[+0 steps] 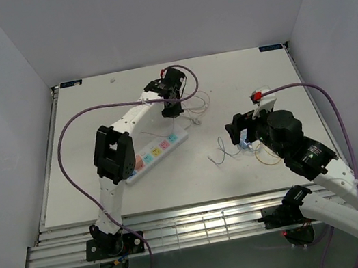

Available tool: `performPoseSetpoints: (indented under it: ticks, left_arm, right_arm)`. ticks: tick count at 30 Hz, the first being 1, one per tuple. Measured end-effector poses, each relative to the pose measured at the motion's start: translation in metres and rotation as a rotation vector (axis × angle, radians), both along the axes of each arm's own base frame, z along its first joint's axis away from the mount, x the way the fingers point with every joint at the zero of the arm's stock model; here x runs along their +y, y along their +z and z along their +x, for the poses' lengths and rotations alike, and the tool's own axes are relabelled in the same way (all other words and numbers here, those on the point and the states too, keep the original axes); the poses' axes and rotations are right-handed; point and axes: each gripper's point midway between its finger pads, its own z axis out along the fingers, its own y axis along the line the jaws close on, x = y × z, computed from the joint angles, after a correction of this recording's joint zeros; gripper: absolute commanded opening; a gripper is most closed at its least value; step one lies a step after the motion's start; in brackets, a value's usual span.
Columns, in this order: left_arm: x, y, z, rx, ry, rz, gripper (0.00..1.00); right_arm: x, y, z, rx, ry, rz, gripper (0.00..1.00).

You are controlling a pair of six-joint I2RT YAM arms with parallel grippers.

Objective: Insert the plug

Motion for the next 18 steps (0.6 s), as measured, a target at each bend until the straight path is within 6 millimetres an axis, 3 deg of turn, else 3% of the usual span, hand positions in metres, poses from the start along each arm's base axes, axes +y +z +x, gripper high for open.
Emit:
performPoseSetpoints:
  ticks: [3, 6, 9, 14, 18]
  left_arm:
    - [0.000, 0.012, 0.001, -0.021, 0.009, -0.014, 0.00]
    - [-0.001, 0.037, 0.001, -0.063, 0.011, -0.051, 0.00]
    - [-0.006, 0.083, 0.001, -0.148, 0.001, -0.136, 0.00]
    - [-0.003, 0.180, -0.015, -0.324, -0.031, -0.304, 0.00]
    - [0.005, 0.232, -0.023, -0.444, -0.026, -0.379, 0.00]
  right_arm:
    - [-0.001, -0.001, 0.000, 0.001, -0.004, -0.003, 0.90]
    - [0.000, -0.001, 0.001, 0.003, -0.003, -0.005, 0.90]
    - [0.000, -0.003, 0.001, 0.007, 0.000, -0.007, 0.90]
    - [0.000, -0.001, 0.000, 0.002, 0.001, -0.002, 0.90]
    - [-0.001, 0.004, -0.002, -0.011, 0.008, 0.010, 0.90]
